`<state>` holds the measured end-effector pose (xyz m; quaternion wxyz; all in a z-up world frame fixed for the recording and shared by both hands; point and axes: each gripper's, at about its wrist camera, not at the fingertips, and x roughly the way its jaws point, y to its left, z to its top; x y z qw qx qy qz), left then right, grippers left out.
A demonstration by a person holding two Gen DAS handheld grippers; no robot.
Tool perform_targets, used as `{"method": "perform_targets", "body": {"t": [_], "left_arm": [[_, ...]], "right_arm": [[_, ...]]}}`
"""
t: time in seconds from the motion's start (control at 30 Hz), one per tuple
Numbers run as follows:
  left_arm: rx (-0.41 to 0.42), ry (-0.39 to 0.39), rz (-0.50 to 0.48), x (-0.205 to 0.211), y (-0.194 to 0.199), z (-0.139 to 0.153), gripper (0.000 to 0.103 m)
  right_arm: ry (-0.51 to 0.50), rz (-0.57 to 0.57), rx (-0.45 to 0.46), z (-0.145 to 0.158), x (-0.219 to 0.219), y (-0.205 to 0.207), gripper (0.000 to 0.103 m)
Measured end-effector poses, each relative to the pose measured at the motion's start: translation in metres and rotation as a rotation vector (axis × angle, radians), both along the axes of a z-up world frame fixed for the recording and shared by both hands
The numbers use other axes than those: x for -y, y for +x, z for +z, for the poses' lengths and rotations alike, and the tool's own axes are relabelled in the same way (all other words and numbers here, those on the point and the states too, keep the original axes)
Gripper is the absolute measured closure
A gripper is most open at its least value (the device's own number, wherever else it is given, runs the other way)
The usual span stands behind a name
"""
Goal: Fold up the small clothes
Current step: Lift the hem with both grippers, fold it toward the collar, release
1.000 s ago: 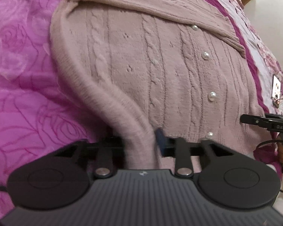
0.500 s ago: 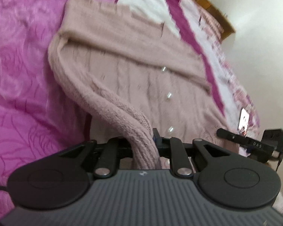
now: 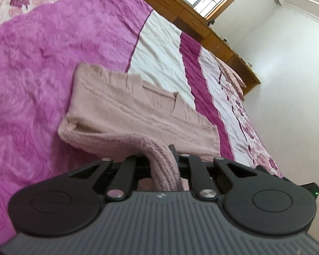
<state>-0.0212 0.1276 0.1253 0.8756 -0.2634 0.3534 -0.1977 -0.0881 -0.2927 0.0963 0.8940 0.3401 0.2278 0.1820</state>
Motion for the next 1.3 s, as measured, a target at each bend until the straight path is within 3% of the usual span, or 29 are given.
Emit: {"method": "perform_targets", "body": {"t": [0.3, 0.5, 0.67, 0.83, 1.1, 1.3], "left_arm": [[0.069, 0.003, 0.124, -0.014, 0.026, 0.028, 0.092], [0.080, 0.001, 0.189, -0.015, 0.062, 0.038, 0.092], [0.095, 0.077, 0.217, -0.003, 0.098, 0.032, 0.092], [0.081, 0.224, 0.233, 0.011, 0.132, 0.005, 0.092], [0.027, 0.418, 0.211, 0.026, 0.168, -0.056, 0.091], [-0.006, 0.435, 0.209, 0.026, 0.173, -0.078, 0.089]], "right_arm": [[0.015, -0.094, 0.075, 0.027, 0.016, 0.026, 0.094], [0.027, -0.147, 0.088, 0.034, 0.017, 0.071, 0.094], [0.020, -0.187, 0.059, 0.027, 0.015, 0.115, 0.094], [-0.024, -0.236, -0.007, 0.003, 0.015, 0.155, 0.094], [-0.178, -0.298, -0.152, -0.064, 0.012, 0.192, 0.093], [-0.236, -0.299, -0.191, -0.095, 0.012, 0.201, 0.093]]}}
